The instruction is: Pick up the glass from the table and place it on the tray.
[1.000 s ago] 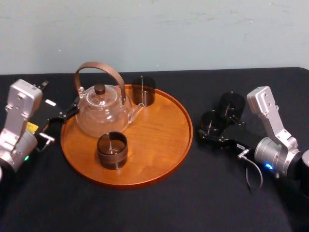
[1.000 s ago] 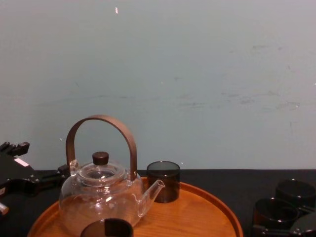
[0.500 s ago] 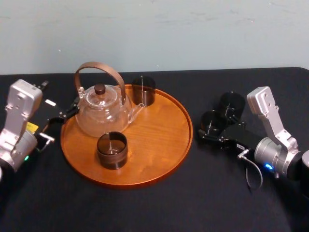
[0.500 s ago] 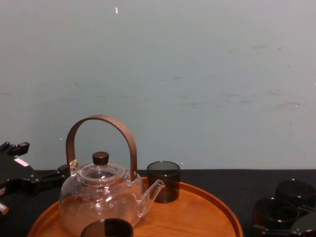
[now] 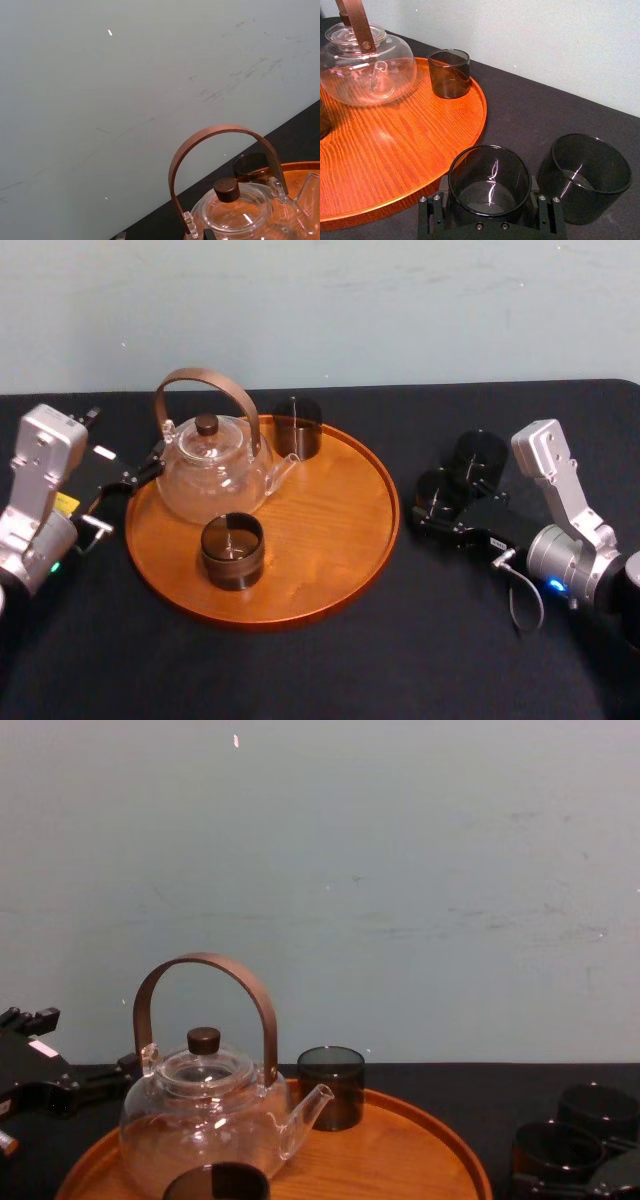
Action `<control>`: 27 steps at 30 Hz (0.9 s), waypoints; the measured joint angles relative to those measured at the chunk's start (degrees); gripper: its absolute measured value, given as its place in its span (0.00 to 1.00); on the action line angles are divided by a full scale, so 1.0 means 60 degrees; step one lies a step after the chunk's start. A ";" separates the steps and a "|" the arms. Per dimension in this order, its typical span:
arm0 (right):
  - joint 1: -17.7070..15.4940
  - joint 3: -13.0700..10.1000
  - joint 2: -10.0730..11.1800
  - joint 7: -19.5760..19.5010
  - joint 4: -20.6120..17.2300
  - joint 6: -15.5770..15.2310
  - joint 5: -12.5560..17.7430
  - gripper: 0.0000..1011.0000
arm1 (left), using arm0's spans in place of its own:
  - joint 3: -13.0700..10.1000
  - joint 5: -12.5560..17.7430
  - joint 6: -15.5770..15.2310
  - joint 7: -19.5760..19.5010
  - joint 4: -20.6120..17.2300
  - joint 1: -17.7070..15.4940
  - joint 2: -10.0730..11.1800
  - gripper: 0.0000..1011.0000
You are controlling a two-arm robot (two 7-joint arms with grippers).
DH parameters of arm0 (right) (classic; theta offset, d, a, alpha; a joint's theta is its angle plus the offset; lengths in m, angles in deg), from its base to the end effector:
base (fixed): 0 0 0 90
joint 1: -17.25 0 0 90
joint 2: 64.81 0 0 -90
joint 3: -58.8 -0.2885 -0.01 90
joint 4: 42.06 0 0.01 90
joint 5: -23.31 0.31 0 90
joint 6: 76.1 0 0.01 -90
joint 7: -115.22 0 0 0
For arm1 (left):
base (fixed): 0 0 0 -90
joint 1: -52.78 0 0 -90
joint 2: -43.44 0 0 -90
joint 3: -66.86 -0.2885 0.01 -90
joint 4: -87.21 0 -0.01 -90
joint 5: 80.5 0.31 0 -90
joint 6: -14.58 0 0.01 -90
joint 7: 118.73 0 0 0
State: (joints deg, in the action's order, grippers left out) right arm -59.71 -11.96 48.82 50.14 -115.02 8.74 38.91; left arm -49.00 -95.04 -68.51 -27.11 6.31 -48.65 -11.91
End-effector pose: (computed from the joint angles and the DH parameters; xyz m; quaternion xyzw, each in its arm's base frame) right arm 0.3781 -0.0628 -0.3242 -0.1593 0.0477 -0.4518 0.8765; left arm 0.3590 0.0815 -0.3013 0.1415 -0.1325 0.5799 0.7913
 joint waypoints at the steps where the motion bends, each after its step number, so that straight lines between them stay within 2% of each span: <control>1: 0.0000 0.0000 -0.0001 0.0000 0.0000 0.0001 0.0000 0.89 | 0.0000 -0.0001 0.0000 0.0000 0.0000 0.0000 0.0000 0.99; 18: -0.0065 -0.0040 0.0031 0.0080 -0.0065 0.0146 0.0072 0.89 | 0.0000 0.0000 0.0000 0.0001 0.0000 0.0000 0.0000 0.99; 27: -0.0261 -0.0083 0.0222 0.0070 -0.0699 0.0206 0.0104 0.89 | 0.0000 0.0000 0.0000 0.0000 0.0000 0.0000 0.0000 0.99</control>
State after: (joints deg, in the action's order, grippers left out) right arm -61.28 -12.46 50.15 50.55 -119.22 9.98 39.54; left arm -49.00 -95.04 -68.51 -27.11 6.31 -48.65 -11.91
